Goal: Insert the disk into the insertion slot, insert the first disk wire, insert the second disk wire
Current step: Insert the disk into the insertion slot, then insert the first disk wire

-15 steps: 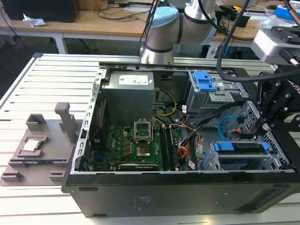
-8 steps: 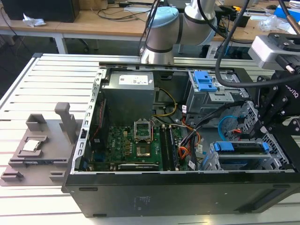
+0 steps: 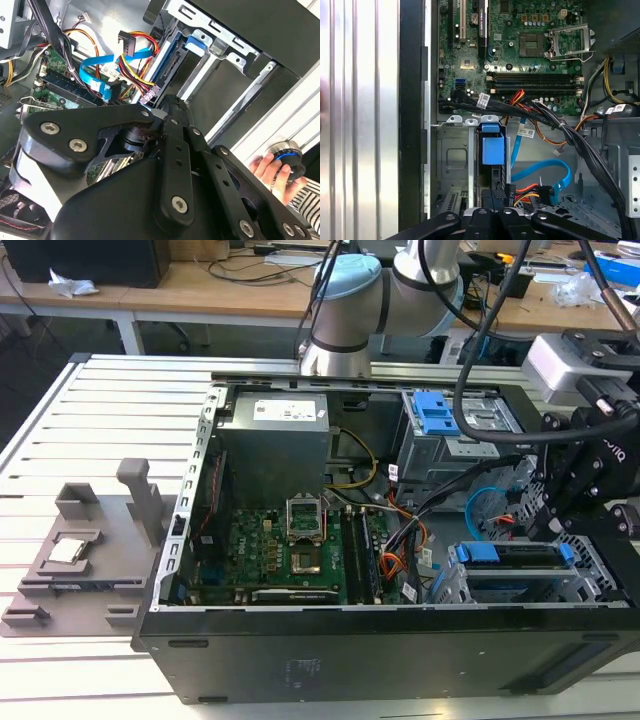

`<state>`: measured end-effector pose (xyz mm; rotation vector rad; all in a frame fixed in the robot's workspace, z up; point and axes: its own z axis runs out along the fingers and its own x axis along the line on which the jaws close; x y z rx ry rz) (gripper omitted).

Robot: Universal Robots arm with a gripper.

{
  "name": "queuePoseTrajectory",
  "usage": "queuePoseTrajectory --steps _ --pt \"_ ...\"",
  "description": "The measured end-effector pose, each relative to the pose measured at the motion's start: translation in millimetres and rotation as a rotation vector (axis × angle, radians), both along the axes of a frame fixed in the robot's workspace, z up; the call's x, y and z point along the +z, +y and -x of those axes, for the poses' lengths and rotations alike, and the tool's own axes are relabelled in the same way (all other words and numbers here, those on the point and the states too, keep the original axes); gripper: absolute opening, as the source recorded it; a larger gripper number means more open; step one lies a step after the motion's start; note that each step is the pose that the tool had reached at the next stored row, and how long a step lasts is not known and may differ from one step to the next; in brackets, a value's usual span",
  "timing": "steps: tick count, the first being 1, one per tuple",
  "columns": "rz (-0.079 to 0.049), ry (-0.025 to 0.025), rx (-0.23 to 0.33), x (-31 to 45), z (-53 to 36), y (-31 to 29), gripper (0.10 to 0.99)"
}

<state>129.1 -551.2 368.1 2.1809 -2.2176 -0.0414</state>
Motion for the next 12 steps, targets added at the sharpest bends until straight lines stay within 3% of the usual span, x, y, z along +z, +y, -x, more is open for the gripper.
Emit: queuePoseTrajectory --steps 12 --pt "0.004 0.0 0.0 -0.1 0.0 0.0 0.106"
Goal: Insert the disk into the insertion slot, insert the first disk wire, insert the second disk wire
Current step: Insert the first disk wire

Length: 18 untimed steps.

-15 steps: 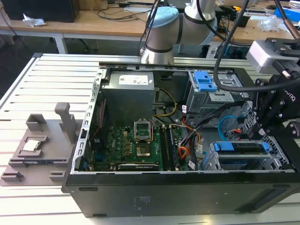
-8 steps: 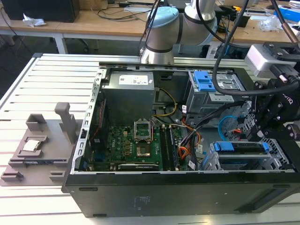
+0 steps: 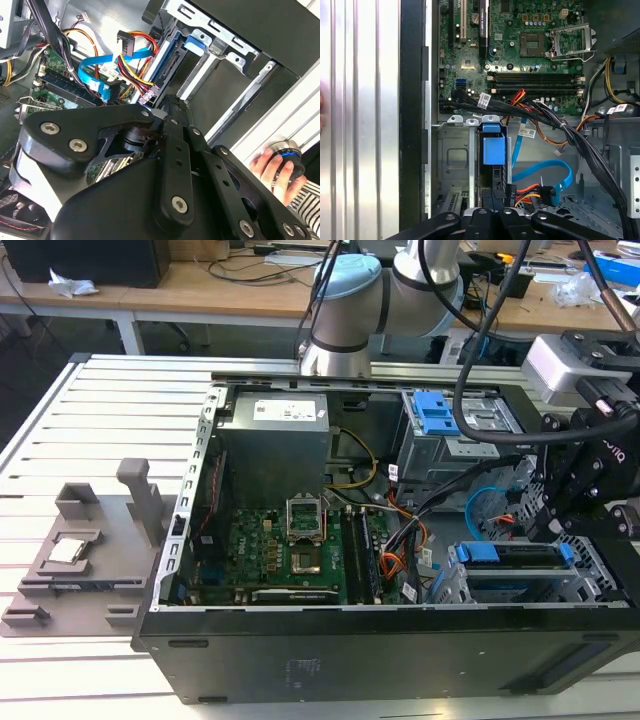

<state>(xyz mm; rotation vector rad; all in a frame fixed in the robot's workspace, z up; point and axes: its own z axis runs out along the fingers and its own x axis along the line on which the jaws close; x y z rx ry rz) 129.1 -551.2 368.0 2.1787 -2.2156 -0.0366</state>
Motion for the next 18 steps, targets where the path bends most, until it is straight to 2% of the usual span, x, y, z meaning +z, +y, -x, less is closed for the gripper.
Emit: queuePoseTrajectory --steps 1,5,9,13,15,18 --pt "0.0 0.0 0.0 0.0 0.0 0.0 0.114" --pt "0.001 0.0 0.0 0.0 0.0 0.0 0.361" --pt "0.002 0.0 0.0 0.0 0.0 1.8 0.361" --pt "0.002 0.0 0.0 -0.1 0.0 9.7 0.361" --pt "0.002 0.0 0.0 -2.5 1.4 10.8 0.361" --pt "0.002 0.0 -0.004 -9.1 4.1 17.2 0.361"
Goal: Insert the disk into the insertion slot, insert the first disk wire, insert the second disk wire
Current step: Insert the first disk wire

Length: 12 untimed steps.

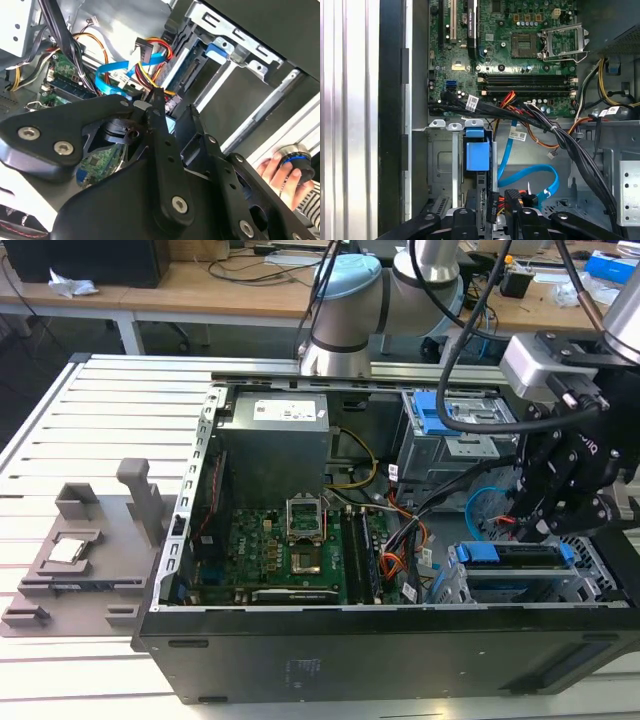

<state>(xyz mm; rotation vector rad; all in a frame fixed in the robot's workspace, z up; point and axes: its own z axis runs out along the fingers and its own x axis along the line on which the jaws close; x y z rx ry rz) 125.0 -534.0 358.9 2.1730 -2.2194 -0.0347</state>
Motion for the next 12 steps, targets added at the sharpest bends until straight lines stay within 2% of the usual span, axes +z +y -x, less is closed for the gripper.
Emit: queuePoseTrajectory --steps 2,7,10,12 --pt "0.0 0.0 -0.012 -4.0 0.0 0.1 0.361" --pt "0.0 0.0 -0.017 -4.3 0.0 0.1 0.345" --pt "0.0 0.0 -0.017 -4.3 0.0 0.1 0.161" --pt "0.0 0.0 -0.017 -4.3 0.0 0.1 0.161"
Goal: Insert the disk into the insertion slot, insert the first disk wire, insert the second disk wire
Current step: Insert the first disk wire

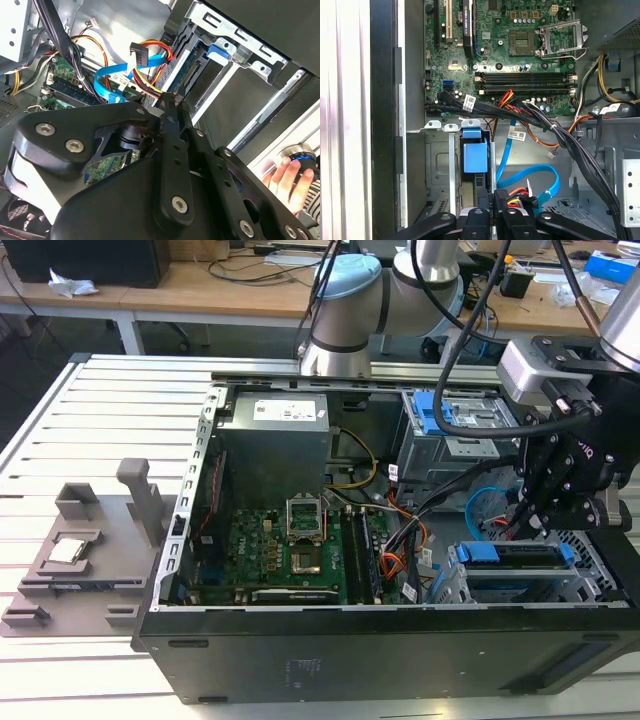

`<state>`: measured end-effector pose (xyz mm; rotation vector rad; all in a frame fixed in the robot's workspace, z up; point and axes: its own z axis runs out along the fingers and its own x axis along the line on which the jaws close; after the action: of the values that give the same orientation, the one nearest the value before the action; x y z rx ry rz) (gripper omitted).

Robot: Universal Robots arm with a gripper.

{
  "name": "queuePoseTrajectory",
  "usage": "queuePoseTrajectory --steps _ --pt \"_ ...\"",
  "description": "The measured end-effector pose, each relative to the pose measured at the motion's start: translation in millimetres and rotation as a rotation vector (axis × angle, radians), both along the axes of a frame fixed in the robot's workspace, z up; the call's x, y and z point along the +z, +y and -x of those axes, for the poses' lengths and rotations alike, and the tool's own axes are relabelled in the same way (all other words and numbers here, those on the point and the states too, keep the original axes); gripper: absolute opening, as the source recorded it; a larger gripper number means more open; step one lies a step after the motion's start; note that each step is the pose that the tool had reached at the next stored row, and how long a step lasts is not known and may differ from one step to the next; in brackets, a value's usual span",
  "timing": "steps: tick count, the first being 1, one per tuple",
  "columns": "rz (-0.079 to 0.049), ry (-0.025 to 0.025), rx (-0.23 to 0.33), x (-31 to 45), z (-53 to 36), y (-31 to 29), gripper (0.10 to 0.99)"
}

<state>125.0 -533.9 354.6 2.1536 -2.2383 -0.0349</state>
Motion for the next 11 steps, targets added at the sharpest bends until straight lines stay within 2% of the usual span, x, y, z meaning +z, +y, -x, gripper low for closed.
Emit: queuePoseTrajectory --steps 6,9,11 --pt "0.0 0.0 0.0 -0.2 -0.2 -0.7 0.161" --pt "0.0 0.0 0.0 -0.1 -0.3 -8.5 0.161" --pt "0.0 0.0 0.0 -0.2 -1.9 -10.6 0.161"
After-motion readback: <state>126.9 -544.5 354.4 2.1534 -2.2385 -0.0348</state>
